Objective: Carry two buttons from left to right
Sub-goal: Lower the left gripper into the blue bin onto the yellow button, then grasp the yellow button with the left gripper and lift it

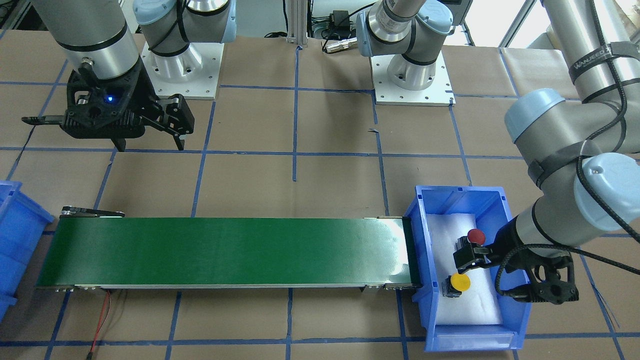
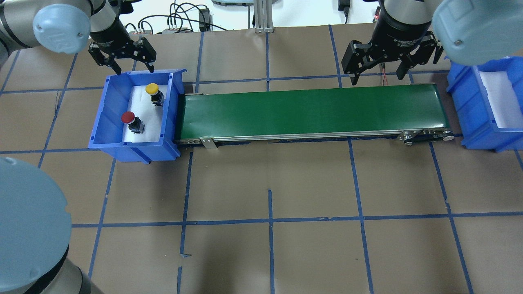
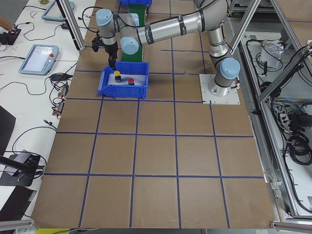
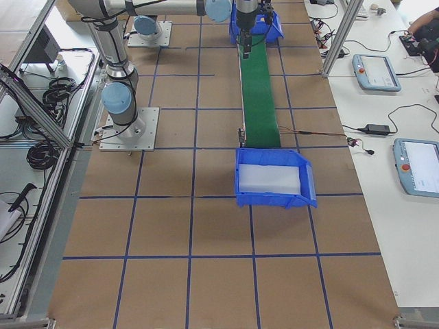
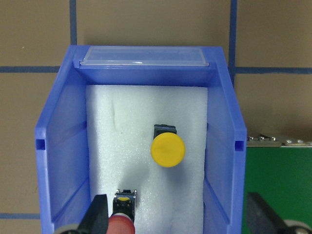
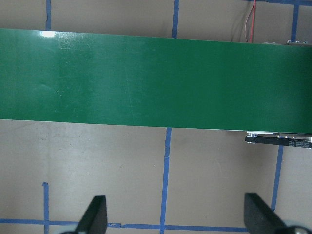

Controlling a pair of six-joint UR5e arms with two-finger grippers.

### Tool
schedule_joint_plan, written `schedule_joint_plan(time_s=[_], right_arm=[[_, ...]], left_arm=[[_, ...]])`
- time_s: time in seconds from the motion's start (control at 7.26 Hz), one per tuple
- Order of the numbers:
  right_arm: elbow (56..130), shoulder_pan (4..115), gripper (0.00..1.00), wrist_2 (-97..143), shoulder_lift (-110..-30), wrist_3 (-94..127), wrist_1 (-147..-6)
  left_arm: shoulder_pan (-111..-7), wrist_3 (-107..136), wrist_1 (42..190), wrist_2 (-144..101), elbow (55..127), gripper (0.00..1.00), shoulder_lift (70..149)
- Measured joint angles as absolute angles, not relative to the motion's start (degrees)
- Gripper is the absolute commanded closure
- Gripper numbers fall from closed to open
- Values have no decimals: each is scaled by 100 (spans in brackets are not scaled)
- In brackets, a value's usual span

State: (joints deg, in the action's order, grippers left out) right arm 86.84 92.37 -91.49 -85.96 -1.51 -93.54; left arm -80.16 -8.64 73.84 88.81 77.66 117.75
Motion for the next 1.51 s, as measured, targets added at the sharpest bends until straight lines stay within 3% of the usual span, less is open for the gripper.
schedule_joint_plan(time_s=[0.55,0.83,1.1,1.38,1.51], right_arm=[[8683,9243,0,-9149,-8596,-150,-9358],[8684,9245,0,-9149,-8596,-150,-9353],[8684,9239,0,-9149,-8596,-149,-9355],[8683,9240,0,-9149,-8596,-149,-9358],[8683,9238,0,-9150,-8596,-149,-9359]], left_arm=[[-7977,-913,6708,8682,7877,0,12339],[-7977,-899,6642,8550,7962,26,12440],[-7971,-897,6847,8579,8031,30,12425],[-7938,-908,6968,8584,8050,68,12424],[-7893,-932,6991,8579,8037,76,12425]])
